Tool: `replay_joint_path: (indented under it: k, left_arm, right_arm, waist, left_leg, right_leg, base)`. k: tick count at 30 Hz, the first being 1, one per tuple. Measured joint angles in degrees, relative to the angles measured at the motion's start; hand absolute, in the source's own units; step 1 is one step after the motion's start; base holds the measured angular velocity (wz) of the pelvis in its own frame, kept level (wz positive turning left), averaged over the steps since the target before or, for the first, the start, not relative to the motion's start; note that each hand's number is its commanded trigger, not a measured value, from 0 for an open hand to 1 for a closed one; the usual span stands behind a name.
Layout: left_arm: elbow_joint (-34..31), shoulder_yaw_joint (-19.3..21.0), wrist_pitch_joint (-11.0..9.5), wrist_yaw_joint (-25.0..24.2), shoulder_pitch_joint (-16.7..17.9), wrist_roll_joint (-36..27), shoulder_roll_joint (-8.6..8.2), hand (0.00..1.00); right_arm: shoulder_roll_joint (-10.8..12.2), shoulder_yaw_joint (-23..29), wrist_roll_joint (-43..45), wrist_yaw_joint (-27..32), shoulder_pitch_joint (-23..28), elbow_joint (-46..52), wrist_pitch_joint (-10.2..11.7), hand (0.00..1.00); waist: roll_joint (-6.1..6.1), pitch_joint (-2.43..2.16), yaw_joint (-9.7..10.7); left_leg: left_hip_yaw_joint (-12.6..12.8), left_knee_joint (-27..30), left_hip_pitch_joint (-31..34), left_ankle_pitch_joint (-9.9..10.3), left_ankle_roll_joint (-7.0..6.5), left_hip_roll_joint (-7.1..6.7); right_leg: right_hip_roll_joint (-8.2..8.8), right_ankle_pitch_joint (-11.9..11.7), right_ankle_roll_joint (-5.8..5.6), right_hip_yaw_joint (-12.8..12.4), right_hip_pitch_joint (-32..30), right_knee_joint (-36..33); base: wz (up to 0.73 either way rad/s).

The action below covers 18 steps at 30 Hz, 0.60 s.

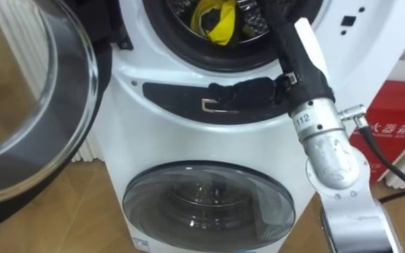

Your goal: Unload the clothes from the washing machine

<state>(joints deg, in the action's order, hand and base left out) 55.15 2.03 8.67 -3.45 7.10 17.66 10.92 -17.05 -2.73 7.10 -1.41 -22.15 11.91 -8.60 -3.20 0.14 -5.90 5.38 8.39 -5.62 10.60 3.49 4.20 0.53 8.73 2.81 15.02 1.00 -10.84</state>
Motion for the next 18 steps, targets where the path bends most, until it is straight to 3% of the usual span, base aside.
replay_joint_path:
  k: [10, 18]
  left_arm:
    - [0.0, -0.1, 0.2, 0.2, -0.6, -0.1, 0.36, 0.00]
    - [0.2, 0.0, 0.3, 0.8, -0.1, -0.1, 0.34, 0.00]
  right_arm:
    - [0.0, -3.0, 0.3, -0.7, -0.4, -1.3, -1.4, 0.00]
    - [0.0, -2.9, 0.1, 0.5, -0.4, -2.6, -1.6, 0.00]
  waist:
    - [-0.85, 0.01, -0.9]
    - [-0.86, 0.03, -1.2]
  left_leg:
    - [-1.4, 0.0, 0.2, 0.0, 0.00, -0.13]
    - [-1.7, 0.0, 0.0, 0.0, 0.00, -0.11]
  right_leg:
    - [0.12, 0.1, -0.06, 0.9, 0.1, 0.2]
    - [0.07, 0.0, -0.05, 1.0, 0.2, 0.0]
  base:
    - [0.05]
    - [0.00]
